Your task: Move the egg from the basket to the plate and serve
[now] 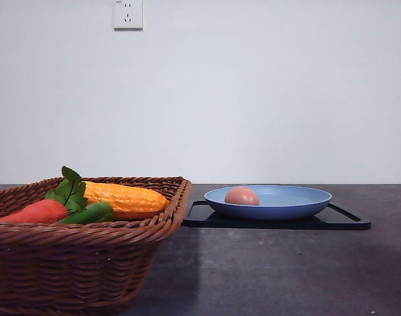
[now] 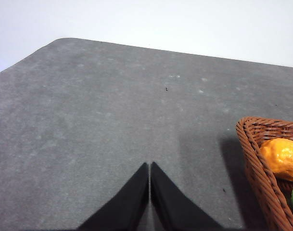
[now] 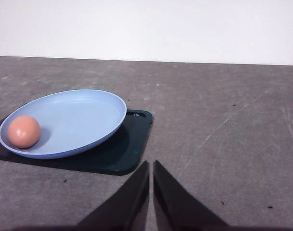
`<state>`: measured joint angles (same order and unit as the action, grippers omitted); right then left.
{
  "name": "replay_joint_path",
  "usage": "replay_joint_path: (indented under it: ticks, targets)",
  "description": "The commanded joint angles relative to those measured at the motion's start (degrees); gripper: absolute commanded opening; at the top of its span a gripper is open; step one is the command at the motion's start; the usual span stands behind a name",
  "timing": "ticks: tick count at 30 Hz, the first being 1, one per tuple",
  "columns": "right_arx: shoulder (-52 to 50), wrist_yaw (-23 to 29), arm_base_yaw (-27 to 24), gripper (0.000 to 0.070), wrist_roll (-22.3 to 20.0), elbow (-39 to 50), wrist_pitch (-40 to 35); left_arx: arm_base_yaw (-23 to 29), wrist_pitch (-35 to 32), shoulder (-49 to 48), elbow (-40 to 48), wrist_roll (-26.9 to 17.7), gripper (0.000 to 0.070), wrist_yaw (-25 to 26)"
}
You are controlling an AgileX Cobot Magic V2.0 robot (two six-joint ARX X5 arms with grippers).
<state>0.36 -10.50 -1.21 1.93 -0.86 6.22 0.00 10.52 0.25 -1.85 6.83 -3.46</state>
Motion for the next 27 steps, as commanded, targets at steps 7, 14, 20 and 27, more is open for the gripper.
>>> replay_joint_path:
  ticks: [7,14,20,27]
  targets:
    - [-0.2,0.0,0.0,0.0,0.7,0.4,-0.6,0.1,1.0,-0.1,1.3,0.0,0.0,0.0]
    - [-0.2,0.0,0.0,0.0,0.7,0.4,-0.6,0.1,1.0,-0.1,1.3,0.0,0.0,0.0]
    - [-0.2,0.0,0.0,0.0,0.7,0.4,-0.6,0.1,1.0,-0.1,1.3,0.0,0.0,0.0]
    - [-0.2,0.0,0.0,0.0,0.7,0.4,-0.6,0.1,1.0,-0.1,1.3,0.0,0.0,0.0]
